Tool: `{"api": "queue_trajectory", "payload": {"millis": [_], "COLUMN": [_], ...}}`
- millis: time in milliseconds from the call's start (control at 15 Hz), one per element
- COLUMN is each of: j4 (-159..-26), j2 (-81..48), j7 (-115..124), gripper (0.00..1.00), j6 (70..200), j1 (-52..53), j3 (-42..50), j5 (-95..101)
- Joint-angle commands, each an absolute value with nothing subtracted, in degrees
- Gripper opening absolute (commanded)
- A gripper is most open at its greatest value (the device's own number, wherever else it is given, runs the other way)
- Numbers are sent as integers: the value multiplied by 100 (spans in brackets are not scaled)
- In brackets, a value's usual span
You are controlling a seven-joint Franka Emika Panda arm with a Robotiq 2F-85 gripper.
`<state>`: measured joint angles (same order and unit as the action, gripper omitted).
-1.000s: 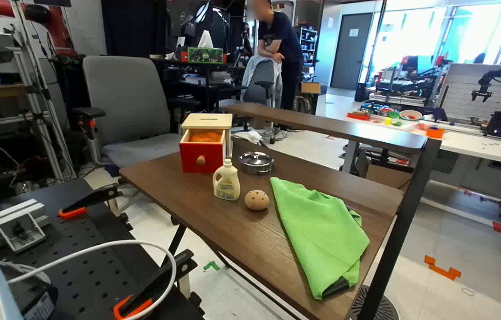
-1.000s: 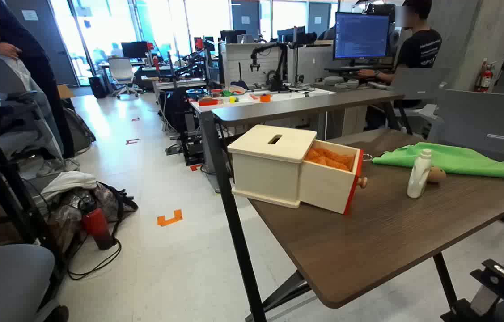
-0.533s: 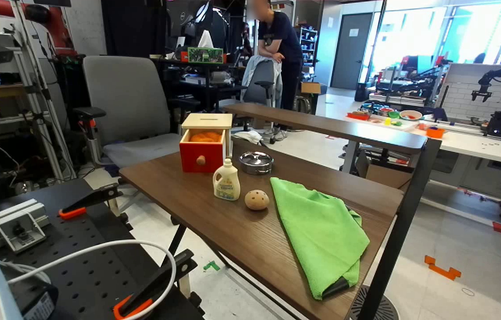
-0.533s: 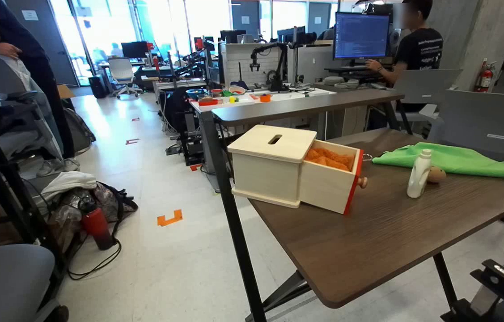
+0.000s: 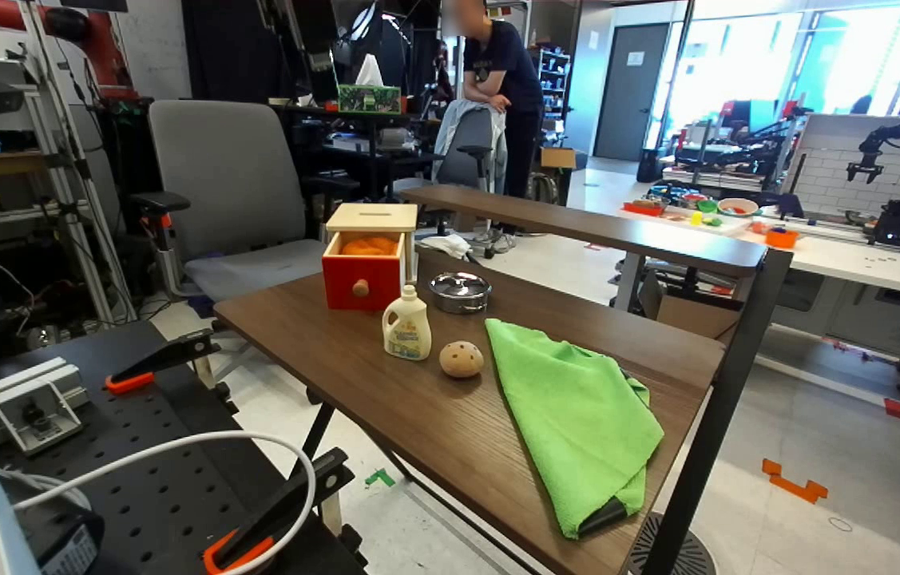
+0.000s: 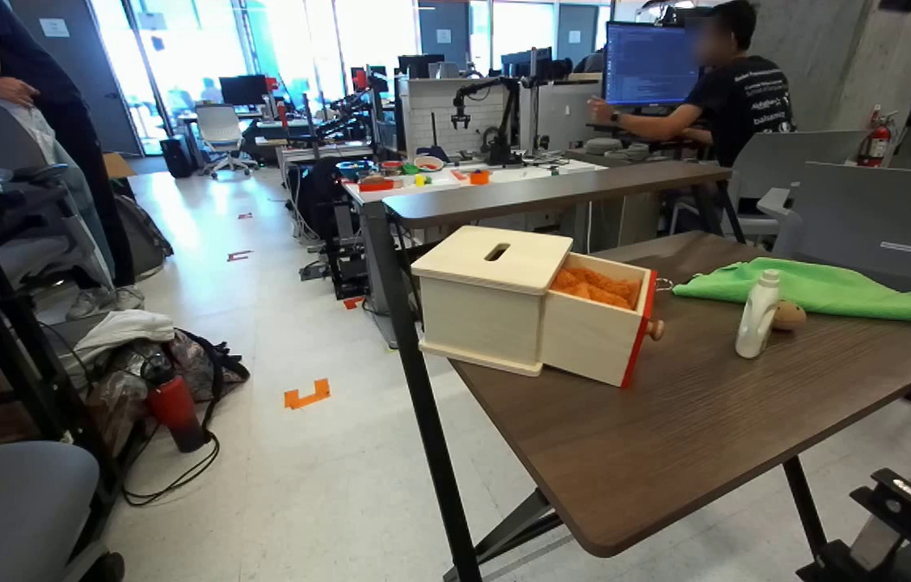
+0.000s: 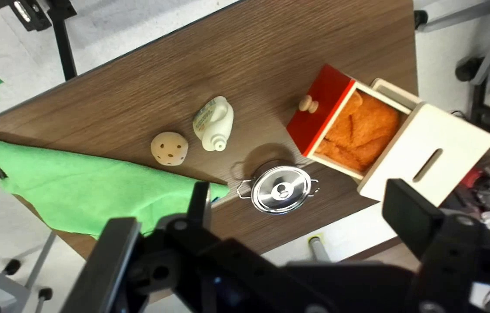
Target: Move the bottle
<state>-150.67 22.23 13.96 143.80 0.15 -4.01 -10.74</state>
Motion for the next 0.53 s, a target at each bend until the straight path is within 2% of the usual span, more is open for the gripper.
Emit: {"api": "queue_trajectory", "payload": {"millis": [0, 267, 467], "j4": [-14909, -14785, -14588], "j2": [1374, 643, 263], "j7": [2929, 4786, 6154], "gripper": [100, 100, 100], "j6": [15118, 15478, 15268], "j1": [-376, -1276, -1873], "j3": [-918, -1620, -1941], "j5": [-553, 517, 1402]}}
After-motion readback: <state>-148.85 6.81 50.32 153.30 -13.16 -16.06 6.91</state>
